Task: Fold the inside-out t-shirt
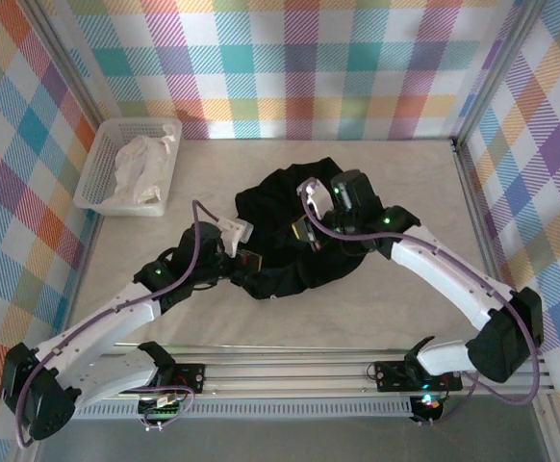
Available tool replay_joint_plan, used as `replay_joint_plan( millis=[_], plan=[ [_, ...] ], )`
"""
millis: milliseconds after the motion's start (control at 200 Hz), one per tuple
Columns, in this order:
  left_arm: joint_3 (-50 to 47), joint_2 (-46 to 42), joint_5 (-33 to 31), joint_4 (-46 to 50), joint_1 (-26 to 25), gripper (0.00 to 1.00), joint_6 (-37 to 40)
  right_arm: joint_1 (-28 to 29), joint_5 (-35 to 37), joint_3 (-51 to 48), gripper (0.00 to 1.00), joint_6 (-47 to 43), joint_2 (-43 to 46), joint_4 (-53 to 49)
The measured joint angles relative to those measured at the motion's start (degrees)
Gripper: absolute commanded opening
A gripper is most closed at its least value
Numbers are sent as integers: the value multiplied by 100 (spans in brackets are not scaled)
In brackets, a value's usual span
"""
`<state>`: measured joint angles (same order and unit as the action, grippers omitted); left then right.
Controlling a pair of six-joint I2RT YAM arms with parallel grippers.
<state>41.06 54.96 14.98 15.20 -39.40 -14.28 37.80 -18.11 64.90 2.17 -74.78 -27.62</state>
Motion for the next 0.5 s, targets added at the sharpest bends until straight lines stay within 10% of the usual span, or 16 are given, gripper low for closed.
replay_joint_plan(
  millis=[225, 500],
  plan=[
    [-1097, -1108, 120, -52, -435, 46, -603, 61, -767, -1690, 40, 476, 984, -518],
    [-997, -837, -2140, -240, 157, 60, -1241, -358, -564, -1325, 58, 625, 304, 247]
  ],
)
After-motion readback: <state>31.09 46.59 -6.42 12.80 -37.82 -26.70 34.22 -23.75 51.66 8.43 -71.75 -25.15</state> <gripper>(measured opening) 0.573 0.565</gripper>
